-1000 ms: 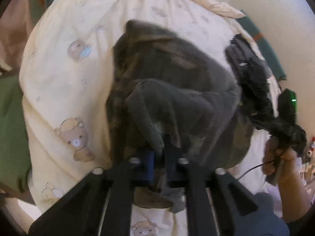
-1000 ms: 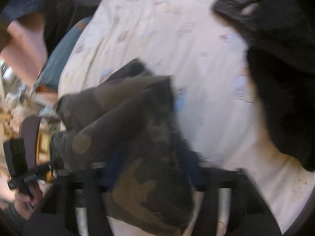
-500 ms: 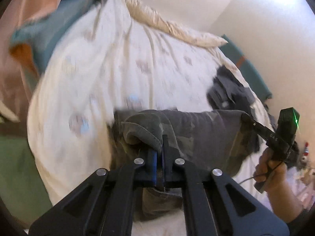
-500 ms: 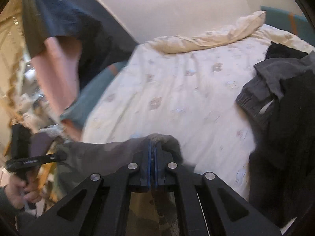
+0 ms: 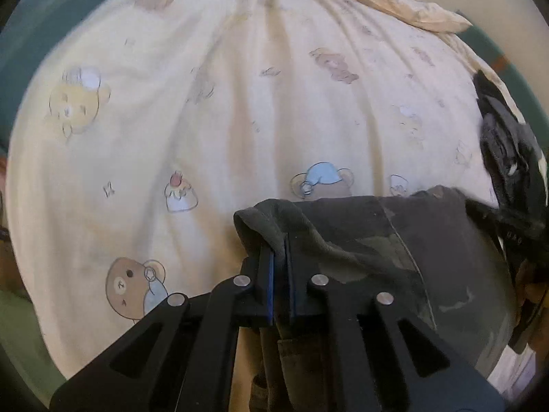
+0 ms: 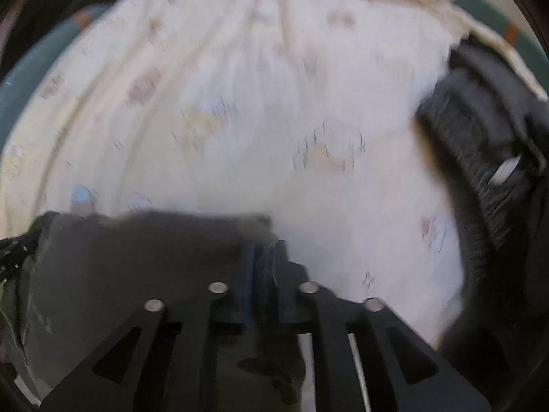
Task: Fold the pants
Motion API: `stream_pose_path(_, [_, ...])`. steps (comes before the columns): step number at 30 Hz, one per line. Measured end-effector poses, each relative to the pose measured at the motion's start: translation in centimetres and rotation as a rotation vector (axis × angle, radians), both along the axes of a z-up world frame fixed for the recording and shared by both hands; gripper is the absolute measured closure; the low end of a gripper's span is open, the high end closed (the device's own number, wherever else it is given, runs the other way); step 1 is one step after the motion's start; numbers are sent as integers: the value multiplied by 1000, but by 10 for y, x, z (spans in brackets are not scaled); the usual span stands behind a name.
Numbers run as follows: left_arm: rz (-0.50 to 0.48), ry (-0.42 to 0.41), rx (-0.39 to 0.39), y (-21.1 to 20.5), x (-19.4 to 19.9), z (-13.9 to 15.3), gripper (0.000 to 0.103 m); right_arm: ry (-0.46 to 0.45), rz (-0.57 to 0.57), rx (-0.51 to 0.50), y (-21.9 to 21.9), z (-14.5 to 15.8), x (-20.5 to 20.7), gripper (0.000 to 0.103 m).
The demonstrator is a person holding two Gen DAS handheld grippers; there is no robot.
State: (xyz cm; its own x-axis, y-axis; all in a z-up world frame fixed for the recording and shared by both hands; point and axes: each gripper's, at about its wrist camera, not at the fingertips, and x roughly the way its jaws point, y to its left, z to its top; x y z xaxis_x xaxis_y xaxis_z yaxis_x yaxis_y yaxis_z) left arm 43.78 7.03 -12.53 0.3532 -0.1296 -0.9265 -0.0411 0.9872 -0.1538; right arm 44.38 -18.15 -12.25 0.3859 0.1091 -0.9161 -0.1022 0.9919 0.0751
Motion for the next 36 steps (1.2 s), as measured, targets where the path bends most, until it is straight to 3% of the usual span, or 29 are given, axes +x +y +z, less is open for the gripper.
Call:
stream_pose_path(1, [19, 10, 3, 4, -1, 4, 85, -5, -1, 7, -3, 5, -1, 85])
stream_pose_path(2, [45, 11, 18, 6, -3, 11, 66, -17, 0, 20, -7, 12, -2, 85])
stream_pose_path(4, [101, -9, 30, 16, -13, 29, 44, -56, -21, 78, -23, 37, -11, 85])
stream_pose_path(6, [127, -54, 1, 25, -28, 53, 43, -106, -45, 160, -40, 61, -27, 83])
stream_pose_path(9, [179, -93, -1, 29, -65, 82, 44, -155, -43, 272, -57, 92, -68, 63])
stream_pose_path(11, [132, -131, -62, 15, -95, 95, 45, -153, -1, 330, -52, 94, -91, 51])
stream_pose_path(14, [4, -181, -56, -25, -123, 91, 45, -122, 45, 391, -30, 76, -110, 50])
stream_pose_path(16, [-7, -198, -49, -44, -123, 78, 45, -120, 48, 339, -11, 57, -109, 51])
stream_pose_path(19, [49, -102, -45, -46, -94, 41, 45, -92, 30, 289, 3, 27, -90, 54])
stream_pose_path(21, [122, -86, 5, -29, -82, 22, 39, -104, -19, 167, -3, 12, -72, 54])
stream_pose_path(22, [165, -87, -13, -15, -78, 16, 29, -108, -45, 114, -10, 8, -66, 54])
stream_pose_path(24, [249, -56, -66, 14, -73, 6, 24, -102, -125, 65, -34, 3, -56, 54])
stream_pose_path(27, [215, -51, -44, 22, -77, 11, 22, -82, -188, 146, -76, 7, -57, 54])
stream_pose_path(30, [153, -100, 33, 11, -95, 33, 22, -140, -183, 163, -91, 26, -78, 51])
stream_pose_path(33, [169, -125, 47, 9, -116, 51, 21, -200, -175, 220, -94, 48, -114, 51])
stream_pose_path(35, [207, -135, 9, 9, -141, 68, 21, -211, -187, 293, -94, 58, -136, 39])
stream_pose_path(36, [217, -139, -12, 10, -146, 72, 20, -220, -191, 344, -91, 64, -155, 25])
